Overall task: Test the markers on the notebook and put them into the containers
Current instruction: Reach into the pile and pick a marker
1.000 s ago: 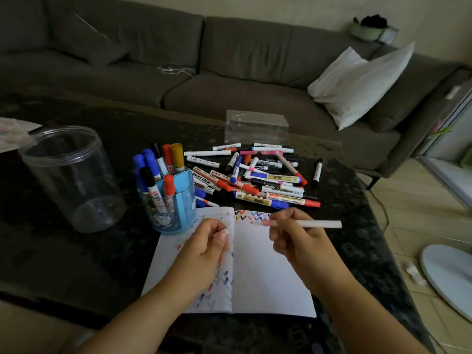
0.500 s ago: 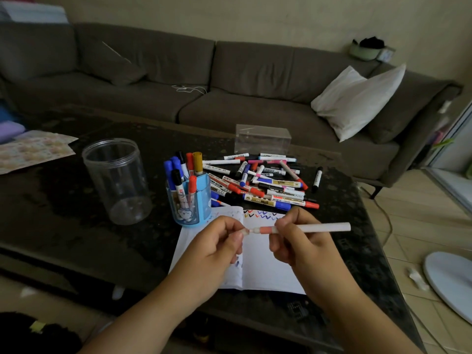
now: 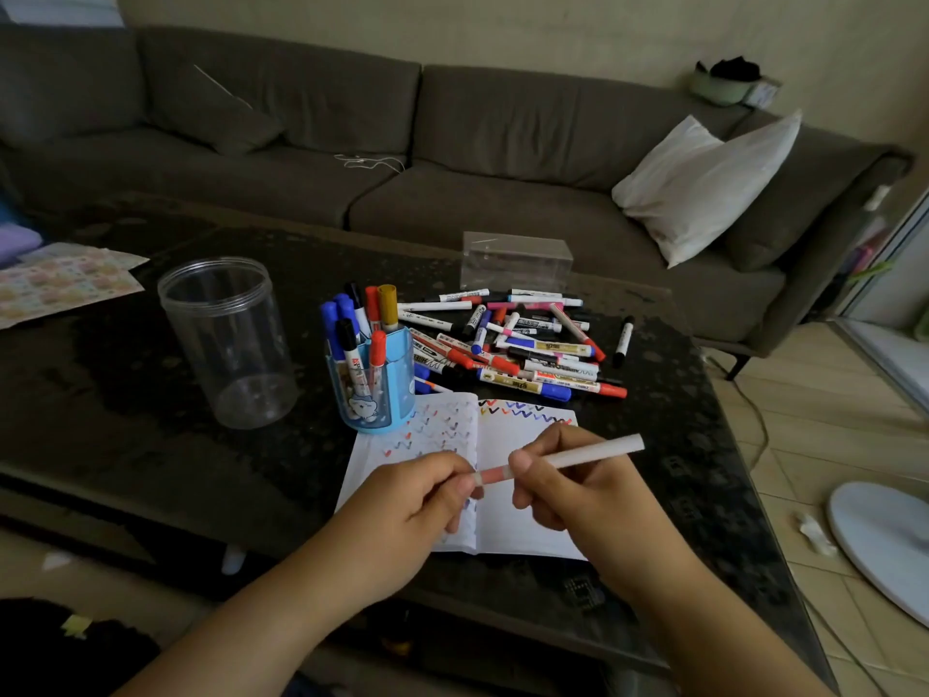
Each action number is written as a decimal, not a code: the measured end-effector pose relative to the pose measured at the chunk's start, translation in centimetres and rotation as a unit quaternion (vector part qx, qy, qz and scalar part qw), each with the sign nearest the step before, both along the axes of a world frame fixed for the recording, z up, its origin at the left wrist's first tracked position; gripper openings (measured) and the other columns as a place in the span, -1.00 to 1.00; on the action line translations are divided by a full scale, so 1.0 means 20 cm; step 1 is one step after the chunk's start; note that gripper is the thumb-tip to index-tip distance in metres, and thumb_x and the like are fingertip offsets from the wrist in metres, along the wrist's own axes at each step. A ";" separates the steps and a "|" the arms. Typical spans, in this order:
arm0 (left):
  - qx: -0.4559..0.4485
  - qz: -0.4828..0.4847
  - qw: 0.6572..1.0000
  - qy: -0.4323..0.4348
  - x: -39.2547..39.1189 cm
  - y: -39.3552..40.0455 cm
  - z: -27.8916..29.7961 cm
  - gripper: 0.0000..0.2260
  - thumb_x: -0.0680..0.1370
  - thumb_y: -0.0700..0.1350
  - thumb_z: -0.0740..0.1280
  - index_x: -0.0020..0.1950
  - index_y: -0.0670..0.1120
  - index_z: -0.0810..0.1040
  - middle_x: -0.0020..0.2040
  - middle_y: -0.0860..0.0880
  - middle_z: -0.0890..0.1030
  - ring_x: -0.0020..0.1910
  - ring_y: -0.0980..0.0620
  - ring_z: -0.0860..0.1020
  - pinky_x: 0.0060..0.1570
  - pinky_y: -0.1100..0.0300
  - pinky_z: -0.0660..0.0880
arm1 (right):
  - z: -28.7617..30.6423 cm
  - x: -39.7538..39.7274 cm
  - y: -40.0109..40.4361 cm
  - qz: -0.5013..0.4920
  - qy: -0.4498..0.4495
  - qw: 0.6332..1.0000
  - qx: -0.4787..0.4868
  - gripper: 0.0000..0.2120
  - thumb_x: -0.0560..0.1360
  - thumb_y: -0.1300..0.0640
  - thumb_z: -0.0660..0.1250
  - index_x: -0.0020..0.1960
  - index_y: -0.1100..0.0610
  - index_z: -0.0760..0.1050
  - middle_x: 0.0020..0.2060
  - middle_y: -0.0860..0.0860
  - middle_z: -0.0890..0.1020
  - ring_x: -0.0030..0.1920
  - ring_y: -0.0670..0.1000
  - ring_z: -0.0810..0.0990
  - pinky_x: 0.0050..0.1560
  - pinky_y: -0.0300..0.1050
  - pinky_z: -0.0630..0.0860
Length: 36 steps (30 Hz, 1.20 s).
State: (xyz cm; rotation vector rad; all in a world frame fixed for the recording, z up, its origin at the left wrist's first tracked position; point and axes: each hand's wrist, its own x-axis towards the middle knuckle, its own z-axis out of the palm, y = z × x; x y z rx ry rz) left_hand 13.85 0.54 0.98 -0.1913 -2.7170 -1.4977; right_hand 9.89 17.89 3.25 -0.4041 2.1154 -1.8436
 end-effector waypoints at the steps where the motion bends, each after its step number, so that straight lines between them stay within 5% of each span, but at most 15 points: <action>1: 0.000 0.001 1.000 -0.004 0.00 0.00 -0.01 -0.82 0.60 0.01 0.14 -0.13 0.11 0.50 -0.33 0.15 0.50 -0.23 0.18 0.50 -0.18 0.28 0.47 | -0.02 0.01 -0.01 -0.007 -0.018 1.000 -0.012 -0.76 0.35 0.01 0.38 -0.19 0.20 0.52 -0.41 0.07 0.60 -0.47 -0.09 0.41 -0.43 -0.26 0.37; 6: -0.017 0.016 1.000 0.009 0.00 -0.02 -0.04 -0.81 0.59 -0.02 0.17 -0.19 0.10 0.50 -0.34 0.05 0.51 -0.26 0.09 0.50 -0.20 0.14 0.47 | -0.15 0.04 -0.08 -0.051 -0.095 0.986 -0.126 -0.82 0.46 0.17 0.35 -0.28 0.20 0.45 -0.48 0.11 0.52 -0.49 -0.05 0.39 -0.48 -0.26 0.33; 14: -0.083 0.000 0.996 0.017 -0.03 -0.06 -0.10 -0.81 0.59 -0.03 0.20 -0.21 0.08 0.49 -0.32 0.06 0.53 -0.25 0.16 0.49 -0.29 0.31 0.37 | -0.26 0.02 -0.15 -0.065 -0.228 0.947 -0.218 -0.85 0.37 0.16 0.33 -0.26 0.25 0.49 -0.48 0.09 0.48 -0.49 -0.11 0.37 -0.52 -0.31 0.31; 18: -0.151 0.004 0.988 0.019 -0.07 -0.05 -0.11 -0.82 0.59 -0.01 0.19 -0.15 0.02 0.51 -0.27 0.11 0.52 -0.22 0.19 0.48 -0.26 0.35 0.37 | -0.28 0.01 -0.20 -0.055 -0.297 0.944 -0.135 -0.73 0.46 0.06 0.31 -0.21 0.29 0.56 -0.43 0.08 0.55 -0.49 -0.12 0.41 -0.49 -0.33 0.36; 22: -0.196 0.056 0.979 0.016 -0.09 -0.14 -0.11 -0.84 0.59 0.01 0.19 -0.17 0.05 0.46 -0.32 0.09 0.45 -0.30 0.18 0.45 -0.37 0.36 0.29 | -0.25 -0.03 -0.18 -0.044 -0.085 0.974 0.206 -0.78 0.51 -0.03 0.33 -0.22 0.08 0.55 -0.48 -0.07 0.57 -0.53 -0.18 0.44 -0.47 -0.38 0.33; 24: -0.209 0.062 0.976 0.000 -0.08 -0.18 -0.11 -0.83 0.59 0.01 0.19 -0.21 0.08 0.42 -0.30 0.08 0.44 -0.30 0.16 0.44 -0.36 0.34 0.29 | -0.23 -0.07 -0.16 -0.050 0.094 0.958 0.266 -0.94 0.50 0.03 0.36 -0.15 -0.05 0.54 -0.34 -0.12 0.57 -0.35 -0.29 0.49 -0.34 -0.42 0.39; 27: -0.218 0.060 0.974 -0.002 -0.08 -0.18 -0.11 -0.83 0.60 0.03 0.18 -0.20 0.10 0.41 -0.25 0.09 0.46 -0.26 0.18 0.46 -0.35 0.35 0.31 | -0.23 -0.14 -0.20 0.054 0.266 0.899 0.345 -0.74 0.51 0.03 0.35 0.17 -0.20 0.51 -0.05 -0.26 0.41 -0.18 -0.29 0.42 -0.13 -0.53 0.34; 30: -0.210 0.066 0.975 0.004 -0.10 -0.17 -0.09 -0.85 0.60 0.02 0.17 -0.12 0.04 0.45 -0.21 0.08 0.49 -0.20 0.17 0.48 -0.31 0.35 0.33 | -0.23 -0.18 -0.29 0.125 0.309 0.869 0.365 -0.74 0.54 0.04 0.30 0.23 -0.08 0.54 0.09 -0.13 0.48 -0.11 -0.22 0.39 -0.03 -0.46 0.36; 36: -0.200 0.103 0.974 0.025 -0.11 -0.24 -0.09 -0.81 0.58 0.05 0.20 -0.13 -0.03 0.47 -0.25 0.07 0.47 -0.24 0.14 0.47 -0.28 0.30 0.36 | -0.24 -0.24 -0.35 0.136 0.339 0.868 0.335 -0.78 0.55 0.06 0.29 0.17 0.01 0.58 0.02 -0.06 0.56 -0.12 -0.18 0.40 -0.08 -0.42 0.33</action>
